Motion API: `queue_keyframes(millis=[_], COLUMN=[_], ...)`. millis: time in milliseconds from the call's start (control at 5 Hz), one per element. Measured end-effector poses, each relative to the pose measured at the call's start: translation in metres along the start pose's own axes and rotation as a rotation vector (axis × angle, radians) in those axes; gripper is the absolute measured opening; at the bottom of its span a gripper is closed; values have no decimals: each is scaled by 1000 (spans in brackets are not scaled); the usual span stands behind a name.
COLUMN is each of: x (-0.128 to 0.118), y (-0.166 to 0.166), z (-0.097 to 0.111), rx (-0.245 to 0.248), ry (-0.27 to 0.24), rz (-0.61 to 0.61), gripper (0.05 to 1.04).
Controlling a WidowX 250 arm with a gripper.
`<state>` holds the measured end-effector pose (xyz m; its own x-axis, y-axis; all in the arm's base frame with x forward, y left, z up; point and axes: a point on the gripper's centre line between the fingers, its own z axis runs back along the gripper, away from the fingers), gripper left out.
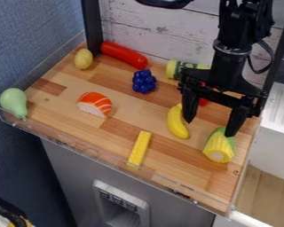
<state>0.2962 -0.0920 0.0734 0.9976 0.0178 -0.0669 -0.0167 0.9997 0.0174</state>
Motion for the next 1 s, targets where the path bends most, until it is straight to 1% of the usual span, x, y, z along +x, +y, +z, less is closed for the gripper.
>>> queue_keyframes(millis=[200, 400, 600, 800, 1000], x=[8, 26, 40, 50, 53], y=[26, 62, 105, 152, 197], z=[-5, -2, -1, -1, -7], rx=[2, -9, -23, -42, -57], ry=[23, 27, 32, 36, 45], rz=[123, 311, 519, 753, 988], gripper=[998, 997, 995, 997, 995])
